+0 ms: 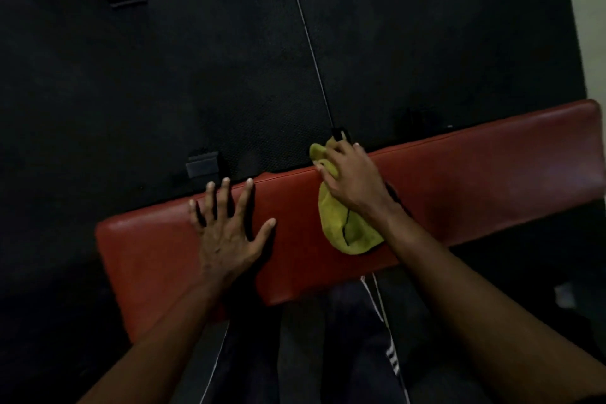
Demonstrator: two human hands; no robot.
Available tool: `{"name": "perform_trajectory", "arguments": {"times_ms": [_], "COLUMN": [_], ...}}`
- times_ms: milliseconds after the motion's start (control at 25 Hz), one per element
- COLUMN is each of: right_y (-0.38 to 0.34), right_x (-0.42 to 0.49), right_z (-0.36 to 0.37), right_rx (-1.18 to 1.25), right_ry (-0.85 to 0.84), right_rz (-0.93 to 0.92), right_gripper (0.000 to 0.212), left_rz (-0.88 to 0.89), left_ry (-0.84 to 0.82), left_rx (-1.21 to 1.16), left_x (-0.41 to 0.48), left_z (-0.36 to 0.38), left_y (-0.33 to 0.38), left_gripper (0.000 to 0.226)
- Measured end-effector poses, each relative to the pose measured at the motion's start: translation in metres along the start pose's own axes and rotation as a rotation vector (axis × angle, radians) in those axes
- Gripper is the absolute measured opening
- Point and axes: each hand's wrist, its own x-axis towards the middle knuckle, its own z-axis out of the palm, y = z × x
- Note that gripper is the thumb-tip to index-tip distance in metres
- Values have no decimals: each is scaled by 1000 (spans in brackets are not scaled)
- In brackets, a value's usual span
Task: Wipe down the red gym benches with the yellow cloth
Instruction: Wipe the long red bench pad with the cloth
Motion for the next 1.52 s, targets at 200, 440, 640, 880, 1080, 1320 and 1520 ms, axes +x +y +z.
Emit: {"name": "perform_trajectory", "arguments": {"times_ms": [200,440,640,880,1080,1320,1520], "right_y": [75,117,136,207,212,323,331], "right_x": [7,-10,-2,-4,-10,-28,-20], "right_z": [-45,-48,-61,-89,-87,-125,-115], "right_rx": [125,23,68,-2,86,78,57], "right_ry": [-72,156,6,148,52,258,312], "right_rz": [62,293,51,379,67,343,292], "right_gripper": [32,37,29,36,29,34,37], "left_rz": [53,292,336,284,302,456,306], "left_ry": [-15,-169,-210,-143,-177,-226,-63], "left_rx": [-98,-96,-44,-1,-78,-126,23], "left_x": [2,44,71,66,75,115,114], "left_z": [-2,13,25,29,20,45,72], "left_y": [8,105,159,162,198,321,353], "left_gripper": [84,90,92,93,83,70,69]}}
